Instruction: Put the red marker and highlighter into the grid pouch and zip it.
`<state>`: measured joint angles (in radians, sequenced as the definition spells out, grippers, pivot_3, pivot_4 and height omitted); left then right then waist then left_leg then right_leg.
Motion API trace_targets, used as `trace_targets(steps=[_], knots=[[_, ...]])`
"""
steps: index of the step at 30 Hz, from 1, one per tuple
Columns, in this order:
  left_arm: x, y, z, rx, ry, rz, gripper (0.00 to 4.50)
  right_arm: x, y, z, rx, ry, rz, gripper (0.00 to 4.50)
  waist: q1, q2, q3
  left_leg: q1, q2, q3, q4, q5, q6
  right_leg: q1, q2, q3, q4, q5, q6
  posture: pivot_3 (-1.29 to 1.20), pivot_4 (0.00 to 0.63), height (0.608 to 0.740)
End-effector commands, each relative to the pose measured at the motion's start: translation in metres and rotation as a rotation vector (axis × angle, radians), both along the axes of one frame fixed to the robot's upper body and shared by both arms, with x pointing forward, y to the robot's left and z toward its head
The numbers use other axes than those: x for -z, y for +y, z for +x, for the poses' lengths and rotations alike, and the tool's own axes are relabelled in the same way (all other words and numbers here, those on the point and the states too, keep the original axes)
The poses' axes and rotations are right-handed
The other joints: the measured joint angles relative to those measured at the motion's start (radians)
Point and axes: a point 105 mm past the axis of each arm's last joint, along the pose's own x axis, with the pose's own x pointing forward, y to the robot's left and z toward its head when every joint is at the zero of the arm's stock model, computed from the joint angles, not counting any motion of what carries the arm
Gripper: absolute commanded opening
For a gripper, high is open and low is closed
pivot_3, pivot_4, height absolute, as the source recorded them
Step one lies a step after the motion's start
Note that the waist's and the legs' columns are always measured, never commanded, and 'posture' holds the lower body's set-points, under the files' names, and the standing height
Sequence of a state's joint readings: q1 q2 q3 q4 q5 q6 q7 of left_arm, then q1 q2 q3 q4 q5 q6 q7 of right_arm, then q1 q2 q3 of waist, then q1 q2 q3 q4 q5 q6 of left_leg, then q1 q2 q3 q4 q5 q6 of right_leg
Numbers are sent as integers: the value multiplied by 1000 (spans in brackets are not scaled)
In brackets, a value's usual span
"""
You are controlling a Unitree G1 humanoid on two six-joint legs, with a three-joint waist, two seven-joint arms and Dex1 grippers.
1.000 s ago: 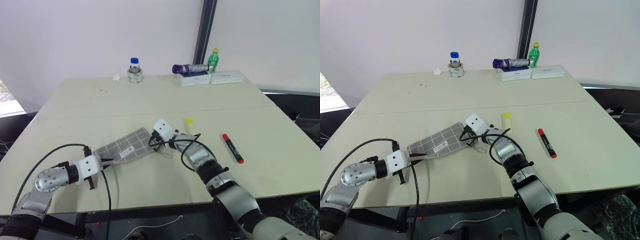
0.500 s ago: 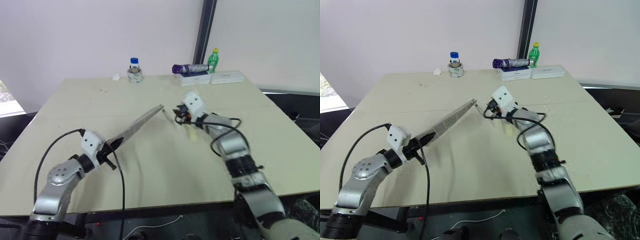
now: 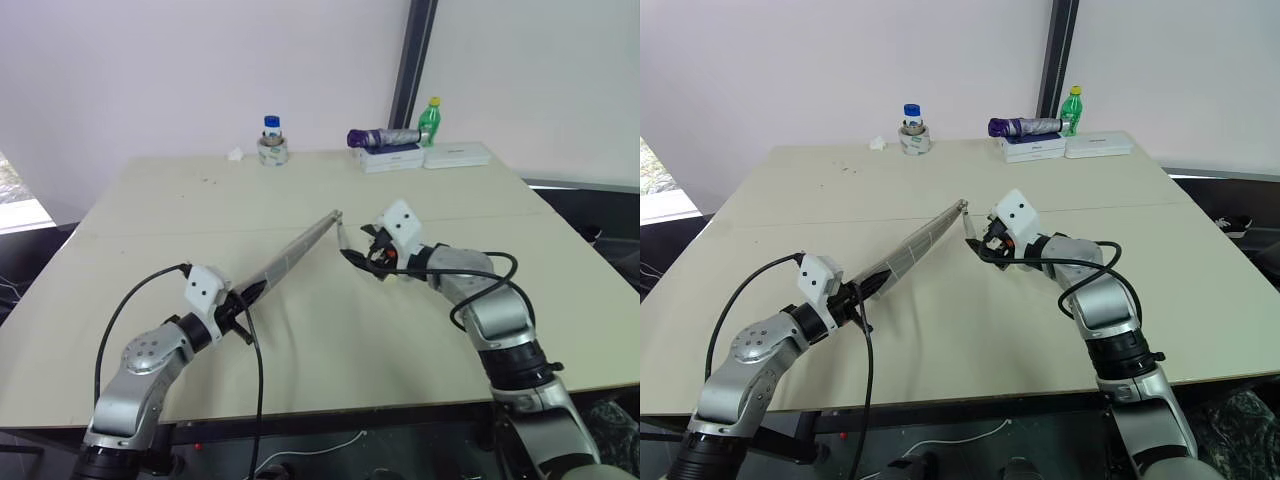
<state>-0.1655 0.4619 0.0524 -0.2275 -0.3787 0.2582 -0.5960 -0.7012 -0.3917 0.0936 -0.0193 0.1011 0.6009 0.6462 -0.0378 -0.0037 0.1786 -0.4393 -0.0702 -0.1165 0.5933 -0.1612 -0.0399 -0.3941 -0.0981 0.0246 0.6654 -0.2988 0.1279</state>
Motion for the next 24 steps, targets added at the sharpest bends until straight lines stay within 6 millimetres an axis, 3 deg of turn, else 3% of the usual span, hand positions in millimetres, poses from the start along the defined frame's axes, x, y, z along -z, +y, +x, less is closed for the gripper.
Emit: trace_targets(steps=[1, 2, 5, 10, 17, 24], knots=[[-12, -5, -3, 27, -49, 9, 0, -17, 4, 7, 25, -42, 47, 3439, 0, 0, 0, 0, 0, 0, 0, 0, 0, 0, 0, 0, 0, 0, 0, 0, 150, 740], [-12, -6, -3, 28, -49, 9, 0, -16, 5, 8, 27, -34, 55, 3439, 0, 0, 0, 0, 0, 0, 0, 0, 0, 0, 0, 0, 0, 0, 0, 0, 150, 740], [-12, -6, -3, 31, -50, 9, 0, -15, 7, 10, 27, -17, 81, 2580, 1, 0, 0, 0, 0, 0, 0, 0, 0, 0, 0, 0, 0, 0, 0, 0, 150, 740], [-11, -8, -3, 30, -47, 12, 0, -14, 15, 6, -7, -9, 91, 28, 1, 0, 0, 0, 0, 0, 0, 0, 0, 0, 0, 0, 0, 0, 0, 0, 150, 740], [-5, -16, 3, -8, -29, 21, 0, -6, 52, -25, -181, 4, 33, 28, 0, 0, 0, 0, 0, 0, 0, 0, 0, 0, 0, 0, 0, 0, 0, 0, 150, 740], [-7, -33, 12, -43, -24, -29, 0, 13, 109, -89, -487, 26, -66, 28, 3, 0, 0, 0, 0, -1, 0, 0, 0, 0, 0, 0, 0, 0, 0, 0, 150, 740]])
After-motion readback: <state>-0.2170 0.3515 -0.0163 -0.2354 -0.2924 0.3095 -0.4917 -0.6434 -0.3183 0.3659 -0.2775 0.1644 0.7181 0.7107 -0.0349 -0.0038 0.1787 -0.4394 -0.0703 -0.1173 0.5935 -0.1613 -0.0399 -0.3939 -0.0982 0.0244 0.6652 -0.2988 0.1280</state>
